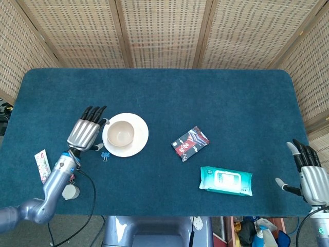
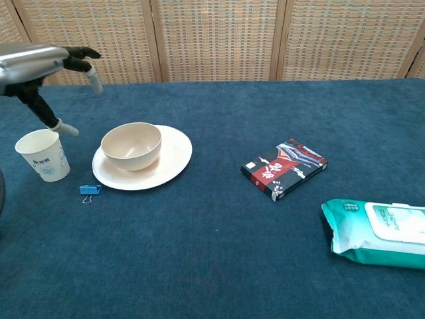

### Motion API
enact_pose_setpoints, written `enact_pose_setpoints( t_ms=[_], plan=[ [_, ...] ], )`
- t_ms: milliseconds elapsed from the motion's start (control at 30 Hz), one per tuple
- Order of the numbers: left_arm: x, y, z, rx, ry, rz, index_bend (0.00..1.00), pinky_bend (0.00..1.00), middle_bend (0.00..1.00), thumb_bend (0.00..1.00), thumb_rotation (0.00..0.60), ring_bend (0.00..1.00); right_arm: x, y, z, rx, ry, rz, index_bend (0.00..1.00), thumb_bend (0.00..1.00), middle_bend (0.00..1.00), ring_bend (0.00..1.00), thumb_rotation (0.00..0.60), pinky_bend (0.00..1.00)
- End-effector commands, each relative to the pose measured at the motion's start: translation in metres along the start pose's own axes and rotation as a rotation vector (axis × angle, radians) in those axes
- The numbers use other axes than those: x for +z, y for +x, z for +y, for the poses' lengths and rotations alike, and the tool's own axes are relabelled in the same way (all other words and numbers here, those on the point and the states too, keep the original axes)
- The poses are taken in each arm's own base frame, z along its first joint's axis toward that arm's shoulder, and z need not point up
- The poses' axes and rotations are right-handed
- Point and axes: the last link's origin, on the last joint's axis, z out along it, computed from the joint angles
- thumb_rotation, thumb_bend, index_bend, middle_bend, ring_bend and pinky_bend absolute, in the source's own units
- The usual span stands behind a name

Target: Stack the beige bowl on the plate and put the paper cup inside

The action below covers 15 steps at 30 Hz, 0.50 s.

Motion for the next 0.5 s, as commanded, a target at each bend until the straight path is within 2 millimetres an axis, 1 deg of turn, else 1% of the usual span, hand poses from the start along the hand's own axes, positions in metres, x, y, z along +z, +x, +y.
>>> enact_pose_setpoints(
  t_ms=[33,100,167,267,400,500],
  plan=[
    [-0.028,0.013,-0.027,0.002,0.028,0.025,0.40,0.00,0.00,0.15,0.600,0.00,0.000,0.000,-0.001,-0.003,0.000,0.000,0.00,0.15,0.00,0.00,0.600,0.00],
    [-0.044,0.017,-0.047,0.024,0.060,0.029,0.43,0.00,0.00,0.16,0.600,0.00,0.000,-0.001,-0.001,-0.008,0.001,-0.002,0.00,0.15,0.00,0.00,0.600,0.00],
    [-0.055,0.018,-0.060,0.042,0.076,0.026,0.44,0.00,0.00,0.16,0.600,0.00,0.000,-0.002,-0.002,-0.012,0.004,-0.005,0.00,0.15,0.00,0.00,0.600,0.00],
    [-0.064,0.017,-0.072,0.053,0.091,0.019,0.45,0.00,0.00,0.18,0.600,0.00,0.000,-0.003,-0.004,-0.017,0.007,-0.008,0.00,0.15,0.00,0.00,0.600,0.00],
    [-0.074,0.013,-0.089,0.057,0.125,-0.003,0.45,0.00,0.00,0.28,0.600,0.00,0.000,-0.004,-0.006,-0.020,0.011,-0.011,0.00,0.15,0.00,0.00,0.600,0.00],
    [-0.082,0.006,-0.100,0.065,0.146,-0.027,0.46,0.00,0.00,0.32,0.600,0.00,0.000,-0.004,-0.006,-0.022,0.011,-0.011,0.00,0.15,0.00,0.00,0.600,0.00]
  ],
)
